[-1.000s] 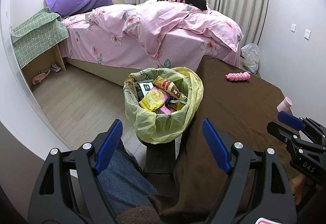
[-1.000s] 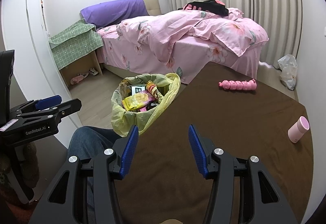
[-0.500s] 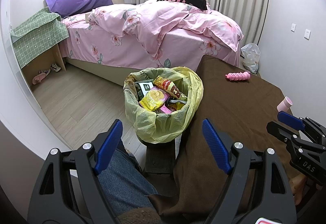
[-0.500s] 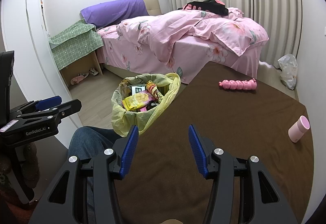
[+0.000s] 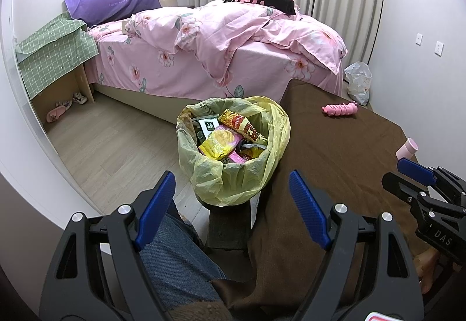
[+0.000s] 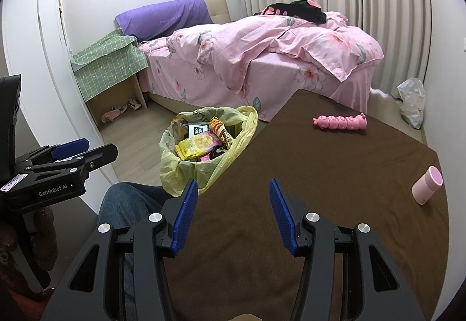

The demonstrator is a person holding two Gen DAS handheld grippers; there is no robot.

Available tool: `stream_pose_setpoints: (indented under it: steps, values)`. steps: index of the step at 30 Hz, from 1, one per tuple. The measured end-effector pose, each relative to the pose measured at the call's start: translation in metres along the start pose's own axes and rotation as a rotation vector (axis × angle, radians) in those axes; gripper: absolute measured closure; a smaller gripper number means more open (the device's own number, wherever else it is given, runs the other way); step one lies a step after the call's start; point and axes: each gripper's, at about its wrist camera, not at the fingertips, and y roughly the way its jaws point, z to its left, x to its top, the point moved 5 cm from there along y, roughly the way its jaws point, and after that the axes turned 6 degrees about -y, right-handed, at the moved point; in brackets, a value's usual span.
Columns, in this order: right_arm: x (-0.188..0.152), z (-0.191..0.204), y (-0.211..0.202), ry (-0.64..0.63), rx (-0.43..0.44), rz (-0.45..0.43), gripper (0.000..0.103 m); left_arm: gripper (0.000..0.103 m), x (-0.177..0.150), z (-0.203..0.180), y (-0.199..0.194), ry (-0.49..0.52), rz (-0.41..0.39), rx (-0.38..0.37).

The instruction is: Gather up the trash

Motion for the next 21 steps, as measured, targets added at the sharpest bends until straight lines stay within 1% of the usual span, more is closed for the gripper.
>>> stream_pose_setpoints:
  steps: [5, 11, 13, 15, 16, 18, 19, 21]
  values:
    - [0.000, 0.000, 0.001, -0.004, -0.001, 0.002, 0.055, 0.027, -0.002, 0.001, 0.000, 0.000, 0.001, -0.004]
    - [-0.001, 0.000, 0.001, -0.006, -0.002, 0.003, 0.055, 0.027, -0.001, -0.005, 0.003, 0.027, 0.000, -0.010]
    - [-0.002, 0.000, 0.003, -0.006, -0.006, 0.008, 0.055, 0.027, -0.001, -0.013, 0.005, 0.052, 0.004, -0.021]
    - [-0.004, -0.004, 0.008, -0.002, -0.016, 0.019, 0.055, 0.027, -0.004, -0.026, 0.014, 0.079, 0.033, -0.047]
    - [-0.005, -0.007, 0.009, -0.001, -0.019, 0.023, 0.055, 0.027, -0.006, -0.035, 0.021, 0.084, 0.057, -0.081]
    - [-0.012, -0.025, 0.019, 0.019, -0.024, 0.039, 0.055, 0.027, -0.009, -0.055, 0.037, 0.099, 0.079, -0.130]
    - [-0.013, -0.036, 0.022, 0.030, -0.036, 0.041, 0.055, 0.026, -0.011, -0.067, 0.049, 0.118, 0.086, -0.131]
    - [-0.023, -0.080, 0.037, 0.090, -0.110, 0.042, 0.049, 0.018, -0.015, -0.093, 0.073, 0.160, 0.111, -0.132]
